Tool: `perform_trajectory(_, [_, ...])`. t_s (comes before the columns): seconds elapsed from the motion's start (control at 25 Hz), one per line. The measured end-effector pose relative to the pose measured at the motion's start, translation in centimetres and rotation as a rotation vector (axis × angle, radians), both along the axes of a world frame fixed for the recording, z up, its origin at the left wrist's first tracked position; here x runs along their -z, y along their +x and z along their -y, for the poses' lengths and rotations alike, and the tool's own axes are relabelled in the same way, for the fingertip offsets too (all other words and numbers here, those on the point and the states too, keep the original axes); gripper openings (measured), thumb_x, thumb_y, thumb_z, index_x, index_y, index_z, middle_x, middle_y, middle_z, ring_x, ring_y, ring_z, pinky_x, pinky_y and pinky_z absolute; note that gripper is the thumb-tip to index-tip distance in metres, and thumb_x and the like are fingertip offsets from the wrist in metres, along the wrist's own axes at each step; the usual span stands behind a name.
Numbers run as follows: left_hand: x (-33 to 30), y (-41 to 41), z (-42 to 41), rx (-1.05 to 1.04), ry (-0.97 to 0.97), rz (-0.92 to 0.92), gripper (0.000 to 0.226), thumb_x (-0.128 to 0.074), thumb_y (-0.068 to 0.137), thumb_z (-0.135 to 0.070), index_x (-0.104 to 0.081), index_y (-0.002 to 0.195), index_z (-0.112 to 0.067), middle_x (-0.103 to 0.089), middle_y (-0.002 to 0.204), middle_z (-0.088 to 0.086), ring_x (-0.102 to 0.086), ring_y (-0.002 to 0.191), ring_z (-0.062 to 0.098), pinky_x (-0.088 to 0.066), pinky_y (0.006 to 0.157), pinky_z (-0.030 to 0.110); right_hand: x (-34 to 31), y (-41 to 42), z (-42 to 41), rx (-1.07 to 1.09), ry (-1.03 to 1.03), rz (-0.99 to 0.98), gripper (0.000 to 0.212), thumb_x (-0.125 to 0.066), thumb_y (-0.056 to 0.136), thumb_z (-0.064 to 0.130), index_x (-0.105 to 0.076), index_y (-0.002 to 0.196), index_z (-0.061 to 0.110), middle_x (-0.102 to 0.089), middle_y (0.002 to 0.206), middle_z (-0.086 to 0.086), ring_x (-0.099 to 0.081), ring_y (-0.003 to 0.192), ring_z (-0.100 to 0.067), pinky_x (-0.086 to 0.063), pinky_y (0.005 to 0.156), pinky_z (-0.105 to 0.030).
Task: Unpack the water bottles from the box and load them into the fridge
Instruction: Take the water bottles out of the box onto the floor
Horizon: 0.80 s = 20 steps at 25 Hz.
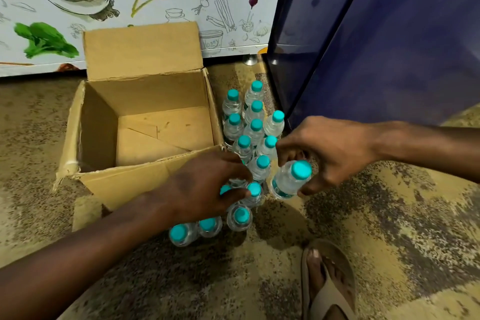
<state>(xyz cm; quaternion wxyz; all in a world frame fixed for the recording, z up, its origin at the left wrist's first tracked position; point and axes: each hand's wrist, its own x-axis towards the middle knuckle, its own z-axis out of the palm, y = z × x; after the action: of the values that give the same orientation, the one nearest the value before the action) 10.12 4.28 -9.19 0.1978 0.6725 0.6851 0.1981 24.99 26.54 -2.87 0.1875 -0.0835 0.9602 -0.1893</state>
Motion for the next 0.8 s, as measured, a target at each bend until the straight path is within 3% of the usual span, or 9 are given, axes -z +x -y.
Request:
perform_trajectory(0.08, [0.6,0.7,-0.1,0.039,-0.040,-0.043,0.034,-0.063,0.093,-0.045,-0.067,0.123,-0.029,-0.066,0.115,-0.010,-0.063,0.103,0.010,-0.051,0.084,0.027,2.1,0.5,0.1,-0.007,0.061,0.007,0.053,-0.082,0.069,0.055,-0.059,0.109,0.028,-0.062,0.093,0.018,-0.058,0.076,0.000,-0.053,0.066,-0.019])
perform_trajectory(0.2, [0.9,1.3,-0.6,0.050,-0.047,-0.085,0.039,-0.062,0.094,-0.043,-0.063,0.131,-0.030,-0.064,0.122,-0.009,-0.058,0.111,0.010,-0.043,0.088,0.023,5.6,1.4,0.3,0.006,0.132,0.037,0.051,-0.081,0.075,0.046,-0.055,0.116,0.029,-0.069,0.102,0.011,-0.067,0.084,-0.006,-0.055,0.068,-0.020])
perform_trajectory(0.32, [1.6,1.6,-0.7,0.078,-0.064,-0.095,0.039,-0.062,0.094,-0.043,-0.062,0.131,-0.031,-0.062,0.126,-0.010,-0.057,0.115,0.011,-0.043,0.092,0.025,8.2,2.1,0.6,0.048,0.123,0.024,0.056,-0.079,0.082,0.035,-0.052,0.130,0.023,-0.068,0.116,0.006,-0.069,0.096,-0.010,-0.044,0.070,-0.010])
perform_trajectory(0.4, [1.9,1.6,-0.5,0.091,-0.089,-0.100,0.039,-0.060,0.095,-0.044,-0.061,0.132,-0.031,-0.061,0.129,-0.009,-0.055,0.118,0.012,-0.047,0.096,0.029,9.4,2.3,0.7,0.046,0.139,0.009,0.055,-0.078,0.084,0.035,-0.052,0.131,0.021,-0.068,0.118,0.003,-0.069,0.097,-0.012,-0.043,0.071,-0.011])
perform_trajectory(0.52, [2.5,1.5,-0.3,0.102,-0.118,-0.112,0.041,-0.059,0.096,-0.043,-0.058,0.136,-0.032,-0.058,0.133,-0.009,-0.053,0.122,0.011,-0.047,0.099,0.032,10.9,2.2,1.0,0.021,0.181,0.019,0.053,-0.077,0.084,0.037,-0.053,0.128,0.020,-0.068,0.112,0.002,-0.069,0.090,-0.013,-0.054,0.069,-0.020])
perform_trajectory(0.68, [3.2,1.5,-0.3,0.118,-0.122,-0.108,0.043,-0.058,0.096,-0.043,-0.055,0.137,-0.032,-0.056,0.135,-0.010,-0.051,0.123,0.010,-0.045,0.101,0.029,11.6,1.7,1.5,0.119,0.156,0.004,0.040,-0.072,0.087,0.049,-0.056,0.110,0.020,-0.059,0.085,0.012,-0.058,0.067,-0.005,-0.036,0.053,-0.009])
perform_trajectory(0.8, [3.5,1.4,-0.3,0.122,-0.111,-0.101,0.041,-0.059,0.096,-0.044,-0.057,0.135,-0.032,-0.057,0.132,-0.011,-0.052,0.121,0.009,-0.047,0.099,0.030,11.8,1.4,1.8,0.158,0.135,0.012,0.042,-0.071,0.086,0.054,-0.057,0.106,0.020,-0.051,0.078,0.016,-0.051,0.059,0.001,-0.034,0.050,-0.009])
